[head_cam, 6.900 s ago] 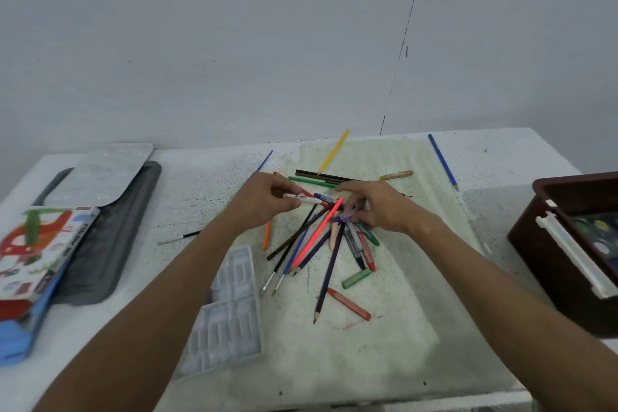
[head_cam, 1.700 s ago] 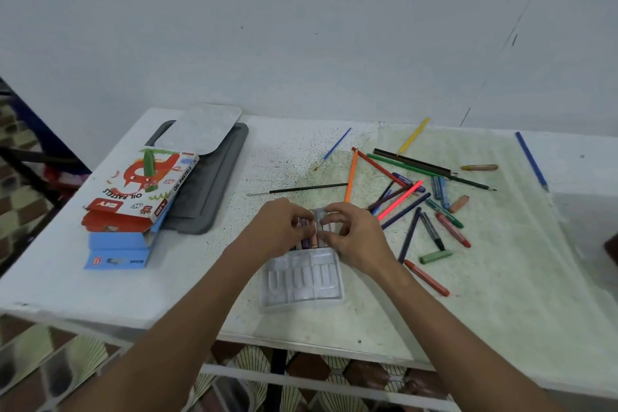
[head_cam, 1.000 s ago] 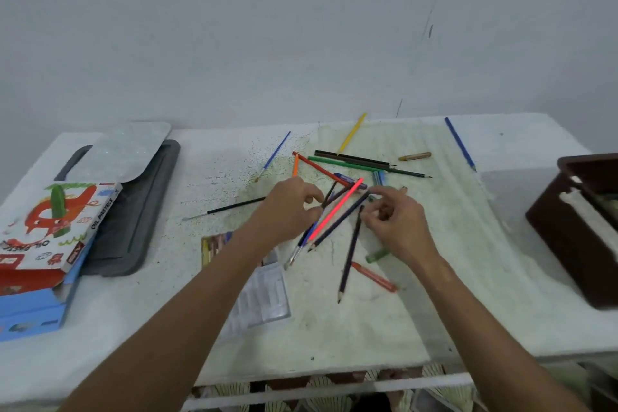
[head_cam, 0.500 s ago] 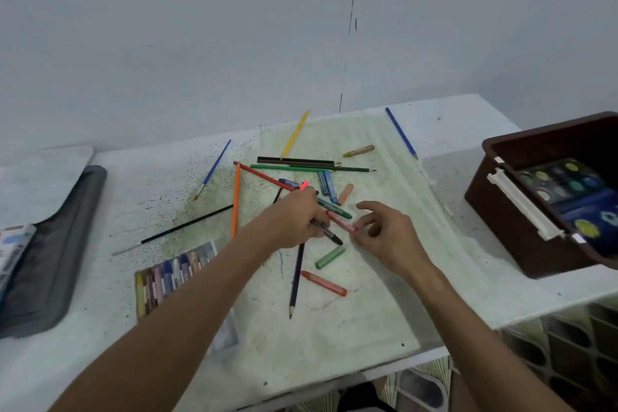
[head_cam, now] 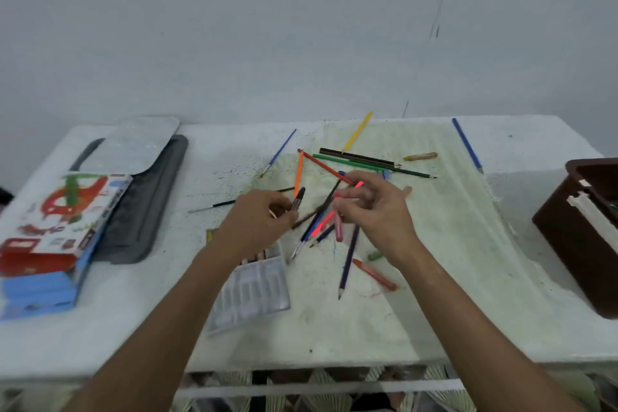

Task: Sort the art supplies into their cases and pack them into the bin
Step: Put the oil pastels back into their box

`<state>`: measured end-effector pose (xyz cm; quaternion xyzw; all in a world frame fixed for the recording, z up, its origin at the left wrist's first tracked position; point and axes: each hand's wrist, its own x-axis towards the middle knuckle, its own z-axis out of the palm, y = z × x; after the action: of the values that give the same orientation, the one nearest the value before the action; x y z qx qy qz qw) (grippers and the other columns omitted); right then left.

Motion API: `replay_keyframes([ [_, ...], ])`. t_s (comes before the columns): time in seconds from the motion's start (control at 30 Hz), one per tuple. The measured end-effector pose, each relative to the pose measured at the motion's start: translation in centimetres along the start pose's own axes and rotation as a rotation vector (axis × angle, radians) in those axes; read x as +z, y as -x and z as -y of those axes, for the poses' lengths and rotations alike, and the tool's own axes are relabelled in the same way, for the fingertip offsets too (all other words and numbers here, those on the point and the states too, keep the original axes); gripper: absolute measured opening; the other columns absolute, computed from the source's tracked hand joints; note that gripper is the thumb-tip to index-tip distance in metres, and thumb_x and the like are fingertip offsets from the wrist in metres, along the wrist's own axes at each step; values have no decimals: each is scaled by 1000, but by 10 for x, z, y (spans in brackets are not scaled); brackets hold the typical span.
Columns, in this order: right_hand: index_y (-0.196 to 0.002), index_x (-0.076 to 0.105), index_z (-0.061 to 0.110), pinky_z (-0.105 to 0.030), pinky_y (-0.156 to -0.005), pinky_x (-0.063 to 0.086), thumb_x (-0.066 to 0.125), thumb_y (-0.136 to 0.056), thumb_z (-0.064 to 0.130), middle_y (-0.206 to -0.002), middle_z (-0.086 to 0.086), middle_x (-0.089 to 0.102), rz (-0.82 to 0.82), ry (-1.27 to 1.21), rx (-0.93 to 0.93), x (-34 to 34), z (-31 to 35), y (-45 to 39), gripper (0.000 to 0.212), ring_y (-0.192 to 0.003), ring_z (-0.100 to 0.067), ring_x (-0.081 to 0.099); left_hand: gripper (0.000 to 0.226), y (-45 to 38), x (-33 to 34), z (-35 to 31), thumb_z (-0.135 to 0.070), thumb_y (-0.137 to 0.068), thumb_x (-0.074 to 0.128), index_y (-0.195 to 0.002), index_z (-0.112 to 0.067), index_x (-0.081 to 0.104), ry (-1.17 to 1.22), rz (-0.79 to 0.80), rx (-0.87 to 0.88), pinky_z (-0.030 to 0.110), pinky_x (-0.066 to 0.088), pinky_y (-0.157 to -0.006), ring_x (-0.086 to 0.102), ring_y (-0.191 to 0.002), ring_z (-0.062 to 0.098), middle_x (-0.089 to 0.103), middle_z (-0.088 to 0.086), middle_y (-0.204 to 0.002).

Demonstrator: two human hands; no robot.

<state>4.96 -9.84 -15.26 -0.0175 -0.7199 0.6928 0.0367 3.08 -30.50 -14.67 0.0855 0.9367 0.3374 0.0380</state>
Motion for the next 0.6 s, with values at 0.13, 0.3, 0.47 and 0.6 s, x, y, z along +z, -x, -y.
replay_keyframes([
  [0.13,-110,59,11,-36,-63,59,74,-78,0,-82,-13,72,142,97,20,55,-11,0,37,-64,-20,68,9,51,-24,44,-31,-84,67,-84,-23,70,-3,-85,-194,15,48,-56,61,-57,2,65,-13,-64],
  [0.3,-111,61,9,-32,-68,57,77,-77,8,-83,-12,71,157,296,6,88,-29,4,38,-70,-21,66,27,106,-33,79,-31,-83,69,-107,-17,68,88,-102,-376,18,52,-50,64,-50,3,70,-7,-63],
  [0.47,-110,61,9,-8,-57,47,79,-77,13,-81,-9,68,115,389,-40,105,-32,0,38,-64,-8,61,39,134,-33,84,-32,-82,71,-118,-19,60,178,-46,-422,22,54,-59,66,-52,6,71,-5,-62],
  [0.6,-113,62,10,-2,-53,43,79,-77,18,-83,-4,67,84,468,-75,109,-33,-4,40,-66,-2,59,41,139,-31,83,-33,-82,71,-119,-21,59,205,-49,-414,26,56,-65,66,-53,6,71,-7,-62],
])
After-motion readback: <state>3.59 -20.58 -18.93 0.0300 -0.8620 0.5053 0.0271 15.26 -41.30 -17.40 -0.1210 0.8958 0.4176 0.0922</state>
